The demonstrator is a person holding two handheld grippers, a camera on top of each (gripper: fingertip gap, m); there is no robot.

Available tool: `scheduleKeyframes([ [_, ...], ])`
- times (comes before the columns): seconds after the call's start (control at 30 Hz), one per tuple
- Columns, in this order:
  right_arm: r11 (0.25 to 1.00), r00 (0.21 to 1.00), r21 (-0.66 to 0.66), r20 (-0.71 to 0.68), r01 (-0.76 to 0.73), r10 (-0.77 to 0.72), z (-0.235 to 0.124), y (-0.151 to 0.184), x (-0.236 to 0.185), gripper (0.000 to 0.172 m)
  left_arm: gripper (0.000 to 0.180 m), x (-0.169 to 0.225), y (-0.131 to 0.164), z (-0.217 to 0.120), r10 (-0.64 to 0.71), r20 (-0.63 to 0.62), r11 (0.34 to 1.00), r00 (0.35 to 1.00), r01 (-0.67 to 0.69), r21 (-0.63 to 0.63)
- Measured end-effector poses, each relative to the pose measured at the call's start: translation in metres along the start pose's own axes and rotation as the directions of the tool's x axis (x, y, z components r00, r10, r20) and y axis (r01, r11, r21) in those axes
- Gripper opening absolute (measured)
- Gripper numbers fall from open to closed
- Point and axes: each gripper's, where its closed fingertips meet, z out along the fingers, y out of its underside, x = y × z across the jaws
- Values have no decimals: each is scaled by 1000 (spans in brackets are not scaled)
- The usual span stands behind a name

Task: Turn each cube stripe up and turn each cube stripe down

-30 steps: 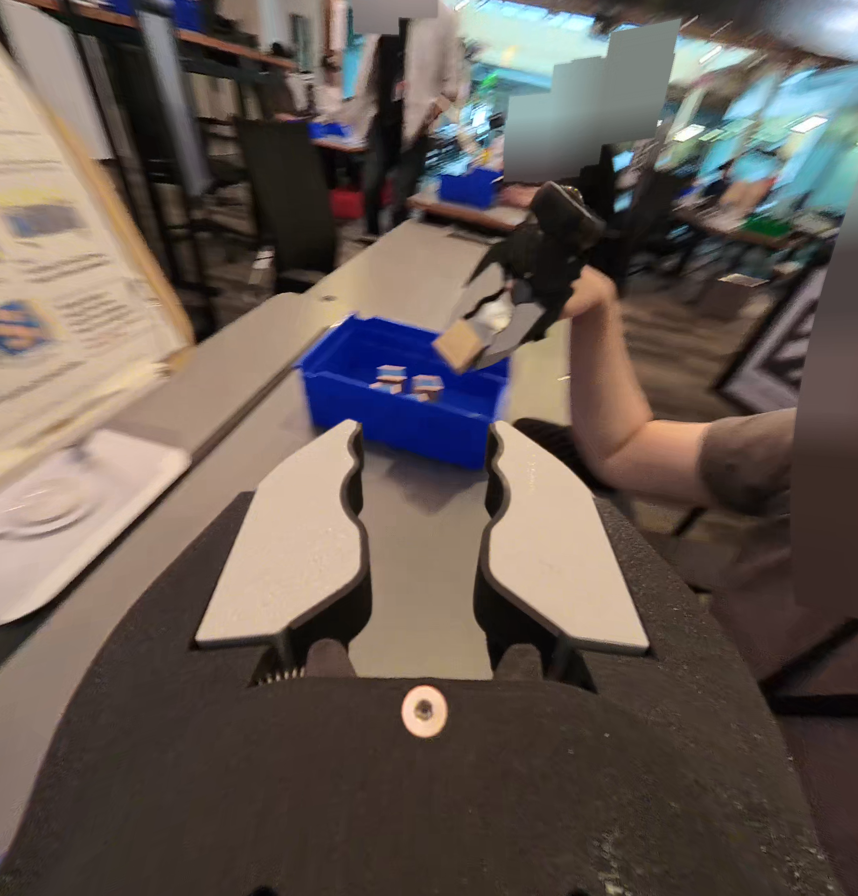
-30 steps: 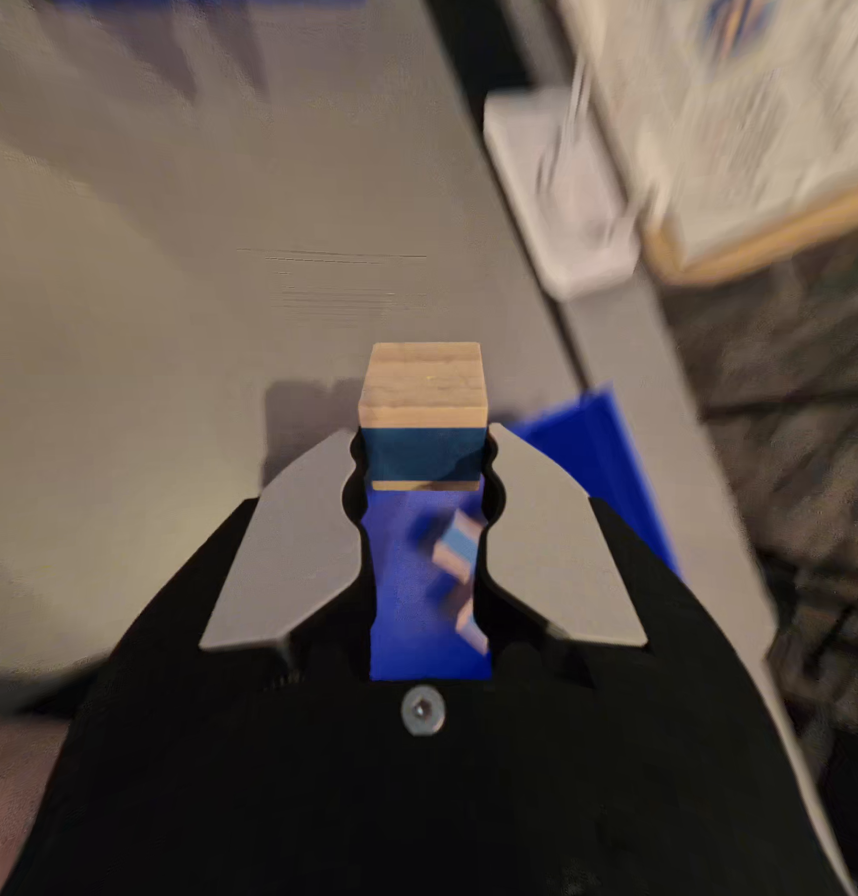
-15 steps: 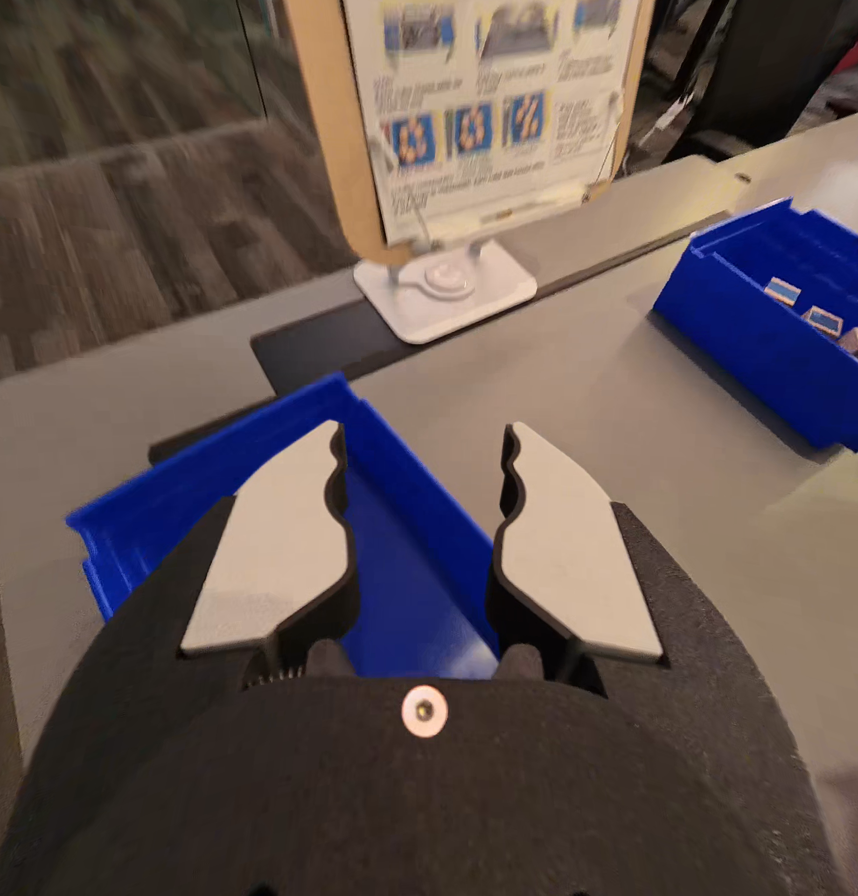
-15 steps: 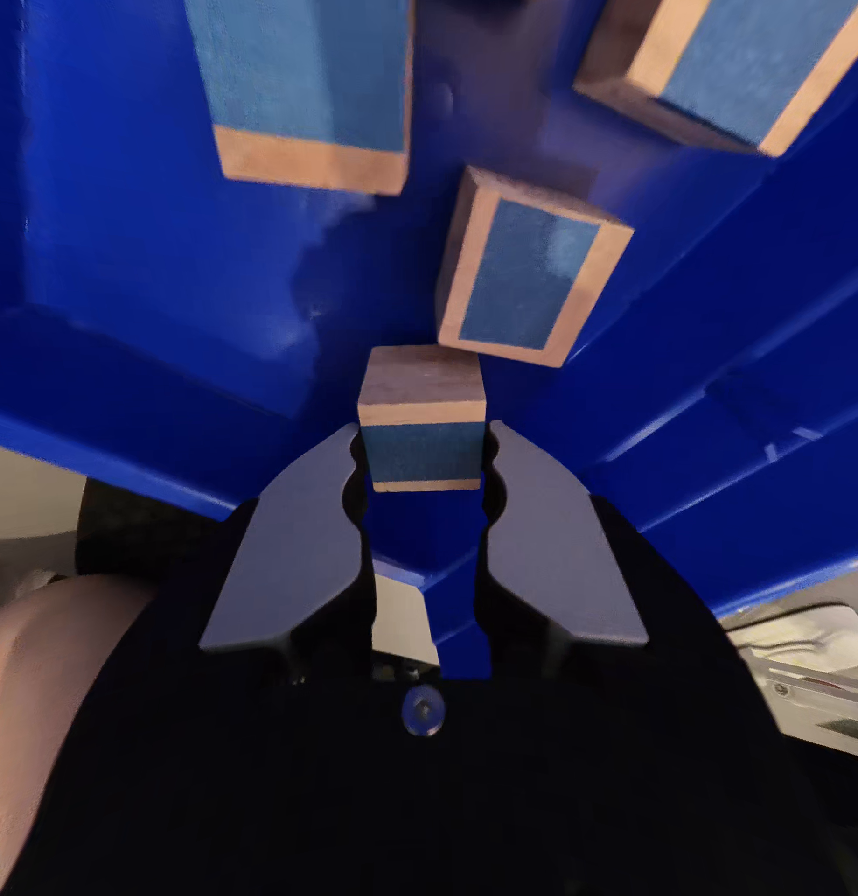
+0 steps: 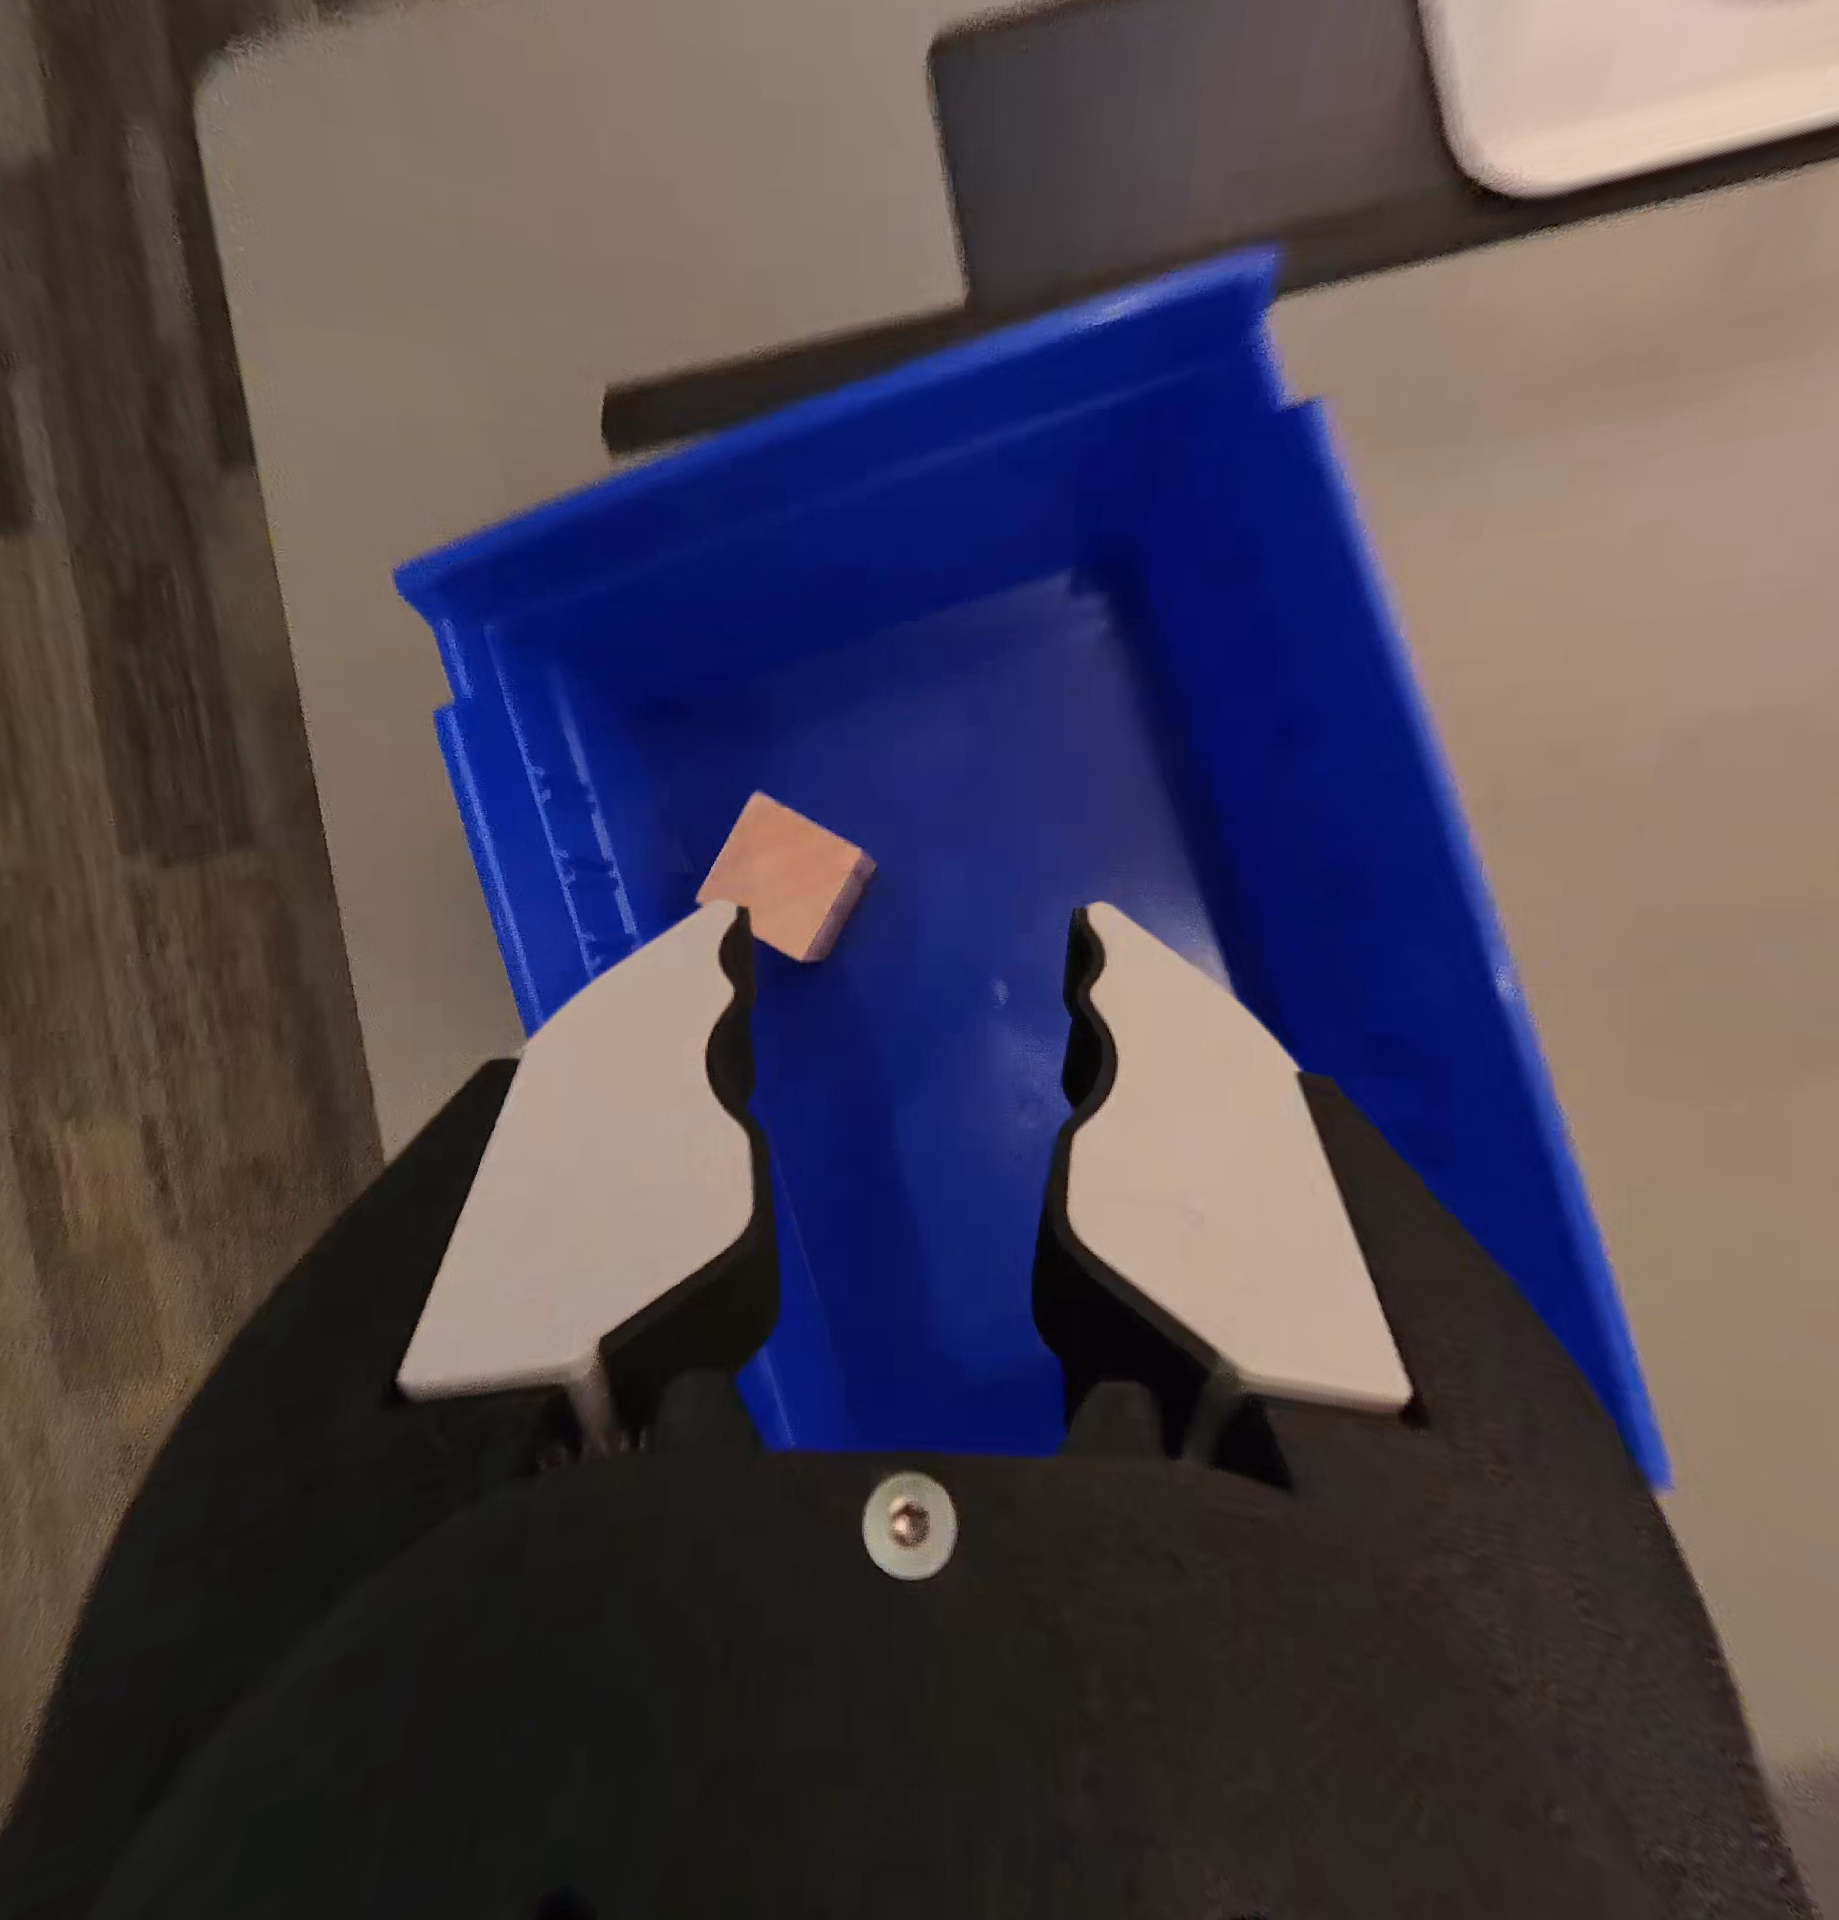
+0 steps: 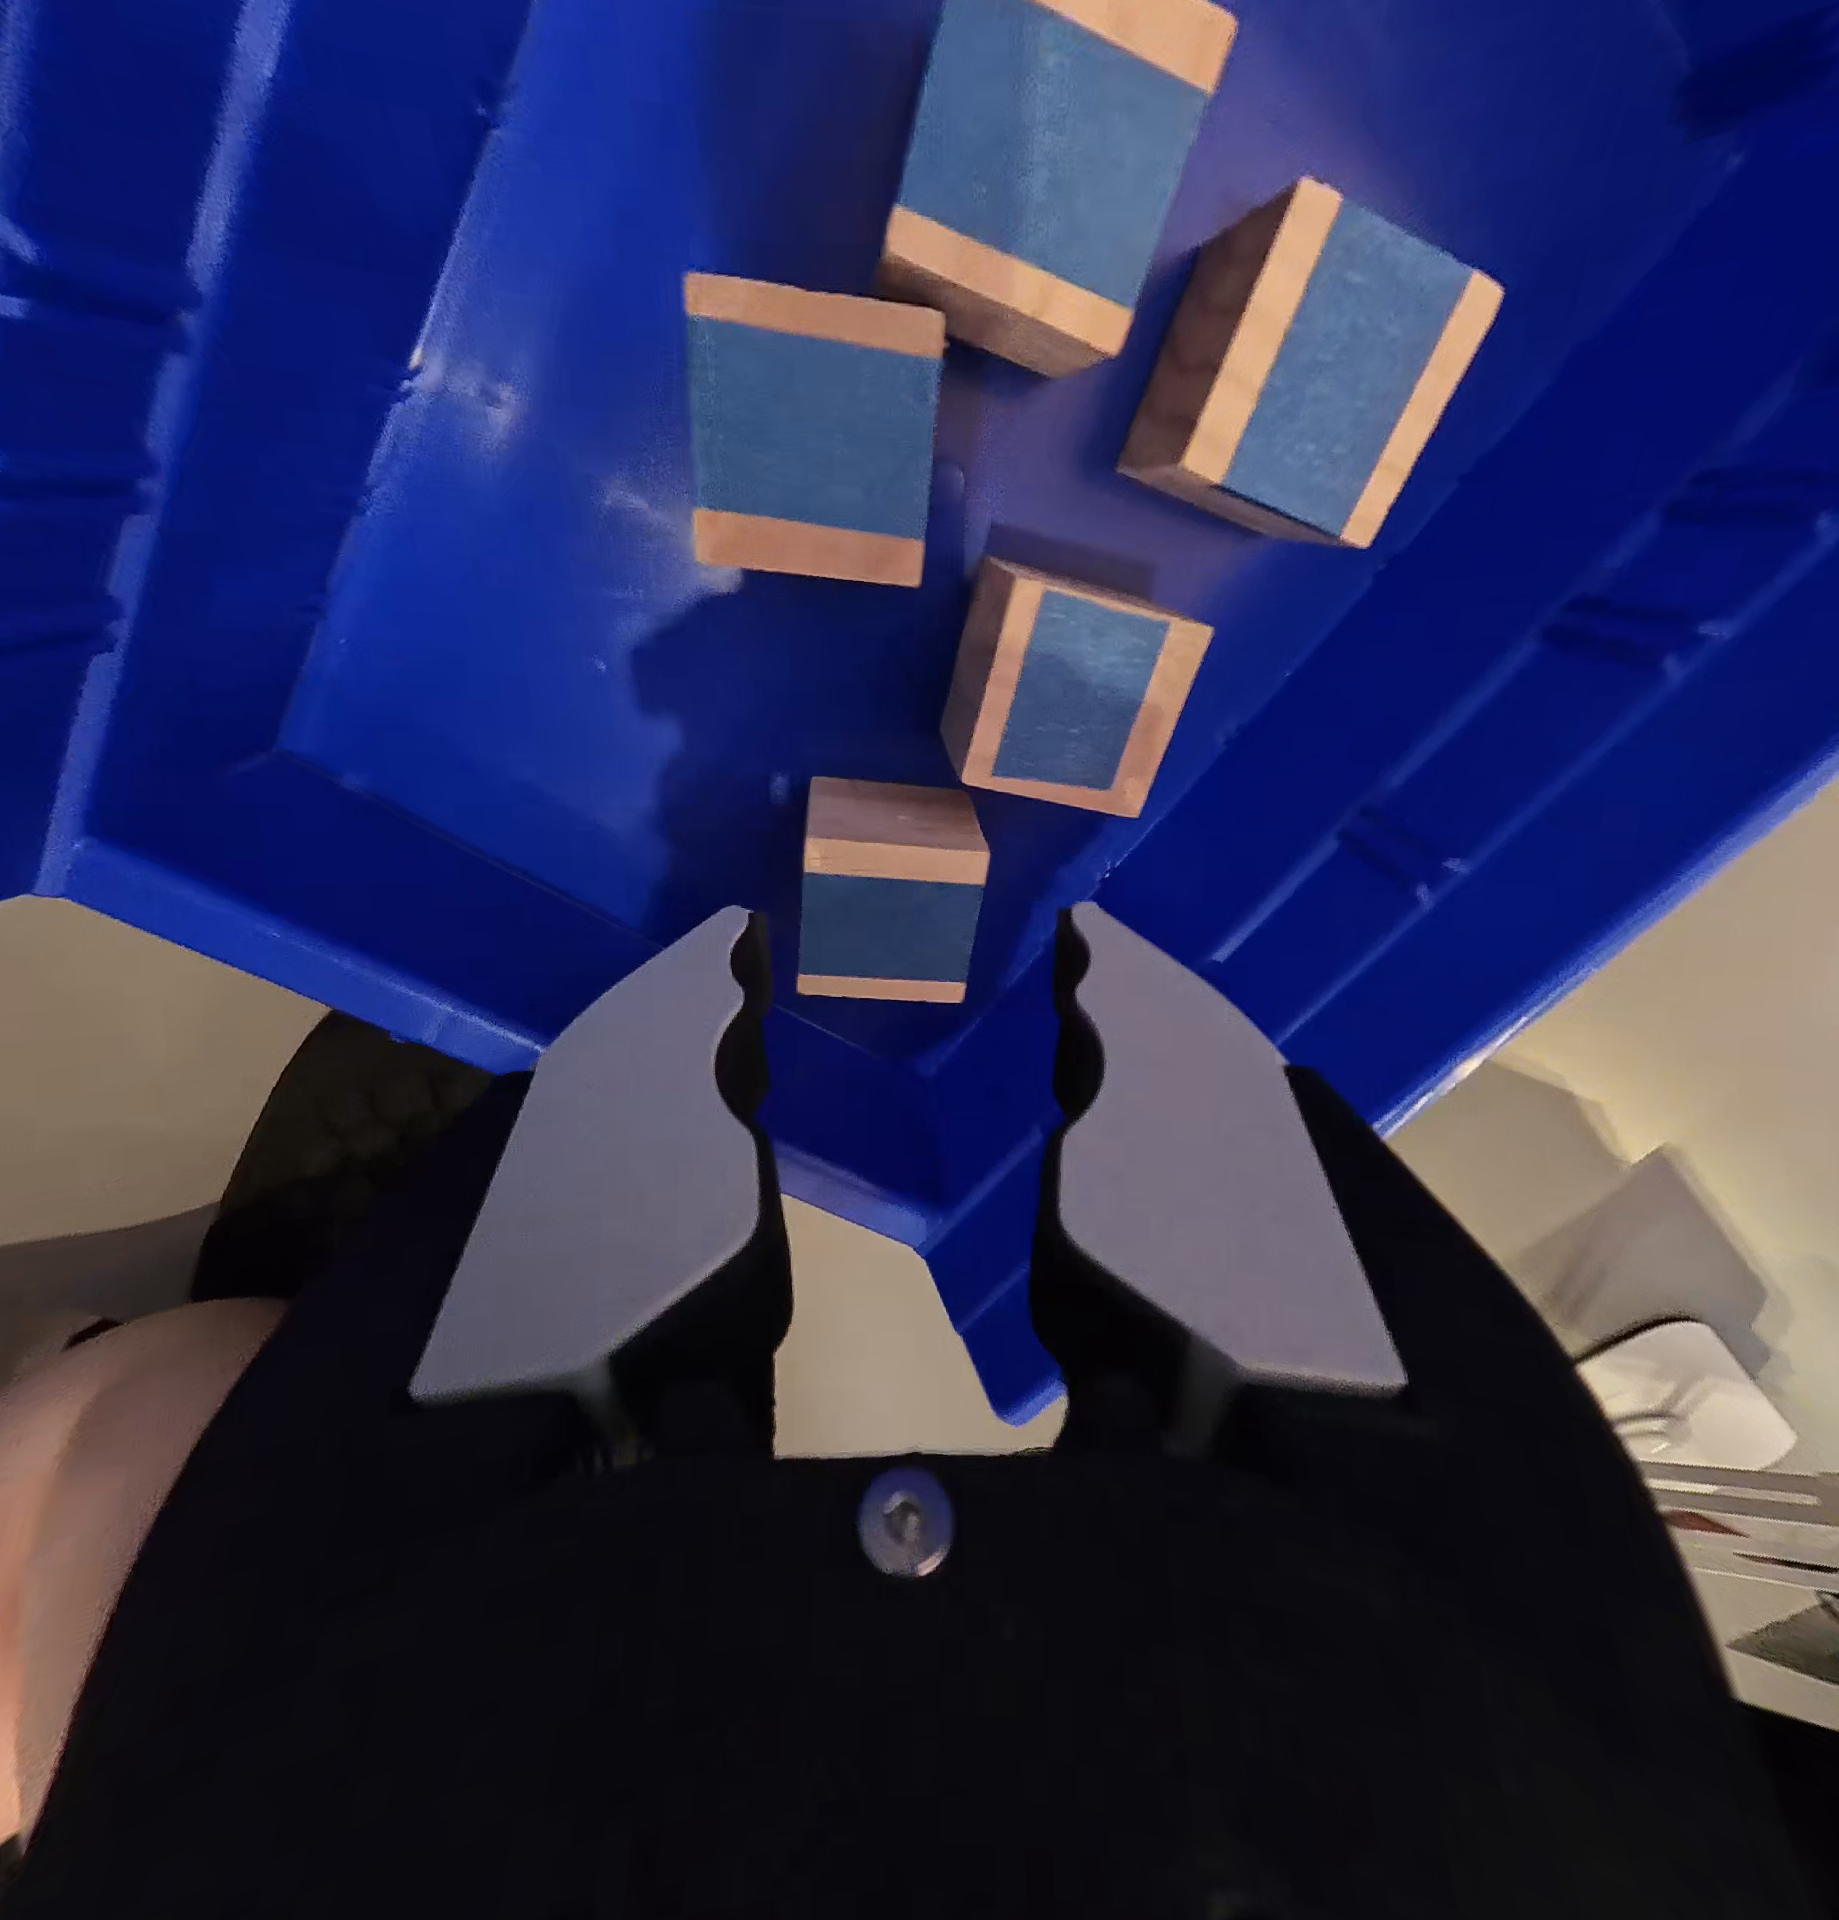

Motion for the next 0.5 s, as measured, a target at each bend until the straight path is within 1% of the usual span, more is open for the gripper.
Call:
scheduleKeyframes([
  [0.07, 1000, 1000, 1, -10, 29, -29, -1, -3, -3, 55, 58, -11, 7, 22, -12, 58, 997, 998, 17, -76],
  [0.13, 999, 999, 2, -7, 46, -46, -1, -6, -5, 55, 59, -15, 12, 41, 32, 64, 992, 997, -24, -127],
  [0.23, 998, 998, -7, 4, 66, -66, 2, -8, -9, 55, 58, -19, 25, 64, 186, 40, 962, 982, -173, -210],
  [0.3, 998, 998, -17, 14, 67, -67, 4, -8, -10, 55, 59, -24, 31, 77, 322, 45, 922, 946, -302, -244],
  [0.37, 997, 997, -21, 26, 70, -69, 6, -9, -12, 55, 59, -26, 42, 85, 412, 28, 873, 911, -386, -299],
  [0.43, 996, 996, -29, 27, 80, -79, 7, -10, -13, 55, 62, -30, 44, 91, 450, 37, 853, 892, -418, -313],
  [0.5, 995, 995, -33, 32, 94, -92, 8, -12, -16, 55, 62, -33, 44, 97, 443, 43, 855, 896, -407, -320],
])
